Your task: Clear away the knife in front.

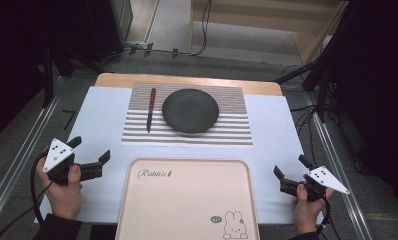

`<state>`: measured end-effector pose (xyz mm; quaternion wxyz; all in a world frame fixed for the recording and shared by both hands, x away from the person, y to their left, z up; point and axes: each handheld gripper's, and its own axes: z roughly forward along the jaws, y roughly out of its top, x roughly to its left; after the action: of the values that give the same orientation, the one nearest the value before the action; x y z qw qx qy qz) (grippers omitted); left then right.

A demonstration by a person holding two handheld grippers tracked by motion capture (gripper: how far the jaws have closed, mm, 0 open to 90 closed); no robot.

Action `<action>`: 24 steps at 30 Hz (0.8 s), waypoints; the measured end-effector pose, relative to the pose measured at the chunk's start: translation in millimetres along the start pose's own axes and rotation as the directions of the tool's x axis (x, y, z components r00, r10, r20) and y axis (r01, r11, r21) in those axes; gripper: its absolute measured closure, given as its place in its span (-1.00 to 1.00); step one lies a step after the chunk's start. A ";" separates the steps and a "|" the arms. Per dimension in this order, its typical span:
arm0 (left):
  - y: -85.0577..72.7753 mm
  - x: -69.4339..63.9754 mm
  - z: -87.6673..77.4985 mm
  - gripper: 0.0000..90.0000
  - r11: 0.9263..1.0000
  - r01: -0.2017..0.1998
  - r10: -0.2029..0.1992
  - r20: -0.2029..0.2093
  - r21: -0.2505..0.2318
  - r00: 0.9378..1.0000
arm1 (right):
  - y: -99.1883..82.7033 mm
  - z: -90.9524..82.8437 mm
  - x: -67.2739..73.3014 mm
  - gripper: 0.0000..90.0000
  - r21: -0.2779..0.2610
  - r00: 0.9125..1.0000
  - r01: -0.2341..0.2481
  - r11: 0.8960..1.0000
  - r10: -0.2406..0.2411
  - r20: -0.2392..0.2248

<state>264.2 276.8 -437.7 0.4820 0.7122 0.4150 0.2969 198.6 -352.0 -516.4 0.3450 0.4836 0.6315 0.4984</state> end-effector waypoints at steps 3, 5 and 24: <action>7.5 -0.3 6.0 -1.00 1.000 0.002 -0.002 0.022 0.001 1.000 | -0.1 0.0 -0.1 -1.00 -0.001 1.000 0.000 1.000 0.000 -0.001; 12.2 -0.7 10.6 -1.00 1.000 0.000 0.000 0.022 -0.001 1.000 | -0.1 -0.1 -0.1 -1.00 -0.001 1.000 0.000 1.000 0.000 -0.001; 56.1 5.3 61.4 -1.00 0.999 -0.034 0.031 0.063 0.040 0.998 | -0.1 0.2 1.4 -1.00 0.004 1.000 0.011 1.000 -0.011 0.010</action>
<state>334.3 243.7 -407.3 0.4752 0.7375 0.3940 0.2739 198.3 -350.6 -516.5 0.3502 0.4833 0.6333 0.4927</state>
